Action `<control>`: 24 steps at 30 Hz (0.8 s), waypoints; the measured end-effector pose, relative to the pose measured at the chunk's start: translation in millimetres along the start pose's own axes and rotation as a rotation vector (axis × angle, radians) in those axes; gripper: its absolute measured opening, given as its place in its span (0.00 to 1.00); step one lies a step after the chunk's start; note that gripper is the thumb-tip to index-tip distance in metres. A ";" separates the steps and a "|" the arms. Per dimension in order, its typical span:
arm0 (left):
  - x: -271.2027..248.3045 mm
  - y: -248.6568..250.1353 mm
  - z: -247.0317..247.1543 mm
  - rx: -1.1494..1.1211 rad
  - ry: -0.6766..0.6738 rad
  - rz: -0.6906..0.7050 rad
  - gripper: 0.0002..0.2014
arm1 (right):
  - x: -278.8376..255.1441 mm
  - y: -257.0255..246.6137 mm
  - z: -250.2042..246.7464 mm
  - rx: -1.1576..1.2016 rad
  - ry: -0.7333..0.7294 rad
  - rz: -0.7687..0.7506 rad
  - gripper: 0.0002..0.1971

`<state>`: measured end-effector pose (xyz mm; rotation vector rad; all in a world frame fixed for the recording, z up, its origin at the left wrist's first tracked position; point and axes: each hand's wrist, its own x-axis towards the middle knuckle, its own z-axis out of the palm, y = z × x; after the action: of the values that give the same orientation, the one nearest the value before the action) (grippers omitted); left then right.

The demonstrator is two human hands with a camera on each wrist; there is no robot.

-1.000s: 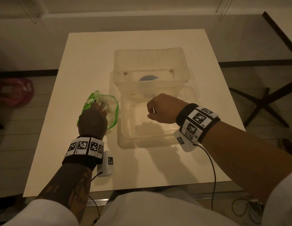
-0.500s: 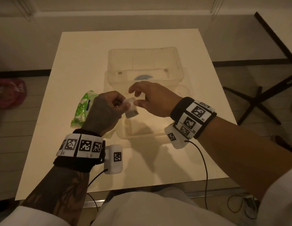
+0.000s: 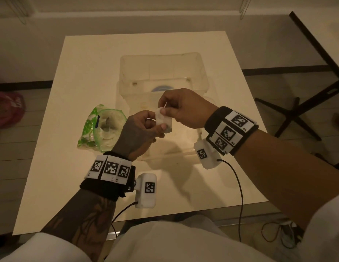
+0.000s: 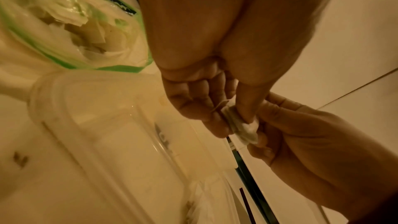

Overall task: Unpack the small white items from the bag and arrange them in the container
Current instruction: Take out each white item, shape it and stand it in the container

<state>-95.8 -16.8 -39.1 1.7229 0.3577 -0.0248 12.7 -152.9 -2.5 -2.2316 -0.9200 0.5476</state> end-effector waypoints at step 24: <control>0.5 0.8 17.2 0.219 0.497 0.360 0.13 | 6.8 -4.5 -17.7 0.012 0.057 0.011 0.03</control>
<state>-92.0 -33.4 -41.6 1.9801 0.4124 0.6566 25.5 -152.8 12.2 -2.2307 -0.8736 0.4904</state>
